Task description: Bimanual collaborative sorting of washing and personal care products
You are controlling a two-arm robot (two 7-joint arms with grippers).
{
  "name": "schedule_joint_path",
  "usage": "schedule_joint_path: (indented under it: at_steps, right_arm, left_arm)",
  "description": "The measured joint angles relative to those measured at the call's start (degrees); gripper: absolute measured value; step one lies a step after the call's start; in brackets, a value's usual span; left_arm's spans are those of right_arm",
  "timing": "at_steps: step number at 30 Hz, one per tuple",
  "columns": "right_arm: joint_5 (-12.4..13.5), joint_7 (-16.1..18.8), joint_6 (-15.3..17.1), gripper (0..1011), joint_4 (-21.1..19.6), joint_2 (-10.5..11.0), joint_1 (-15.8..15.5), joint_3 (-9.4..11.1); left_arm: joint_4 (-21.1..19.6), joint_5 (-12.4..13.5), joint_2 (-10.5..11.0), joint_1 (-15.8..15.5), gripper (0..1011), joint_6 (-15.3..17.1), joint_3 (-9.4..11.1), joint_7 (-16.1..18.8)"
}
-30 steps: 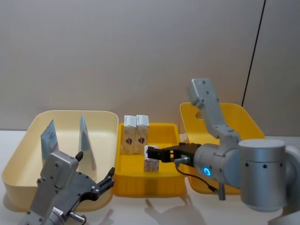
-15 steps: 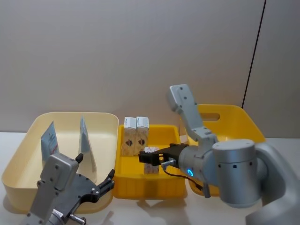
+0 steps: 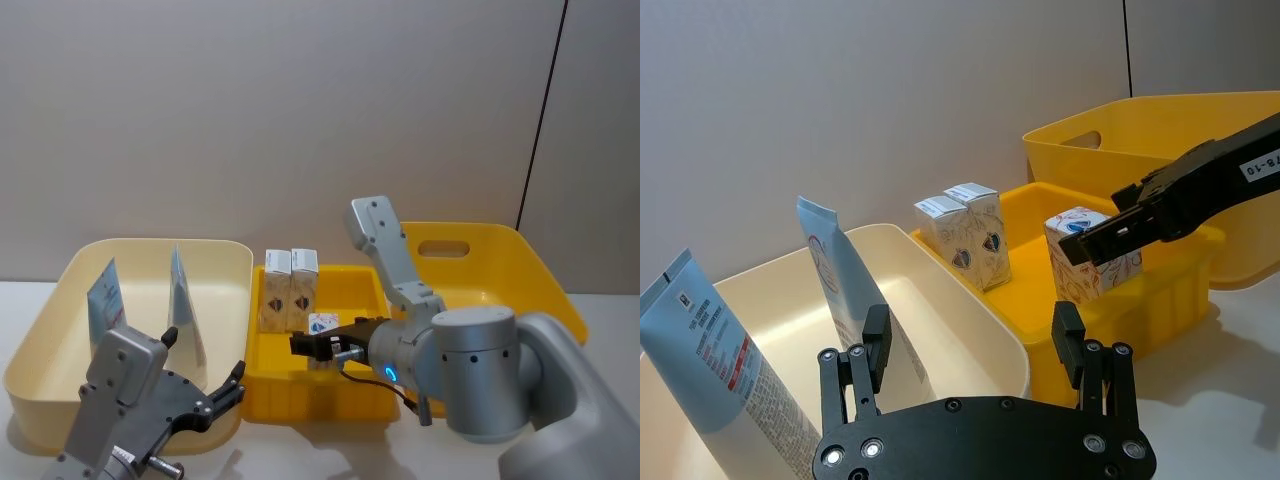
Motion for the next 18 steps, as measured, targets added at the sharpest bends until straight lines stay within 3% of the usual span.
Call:
schedule_joint_path:
  at_steps: [18]
  right_arm:
    - [0.53,0.89,-2.64,1001,4.23,-1.87,0.31,1.55]
  left_arm:
    - [0.00,0.00,0.00,0.00,1003,0.00,0.00,0.00]
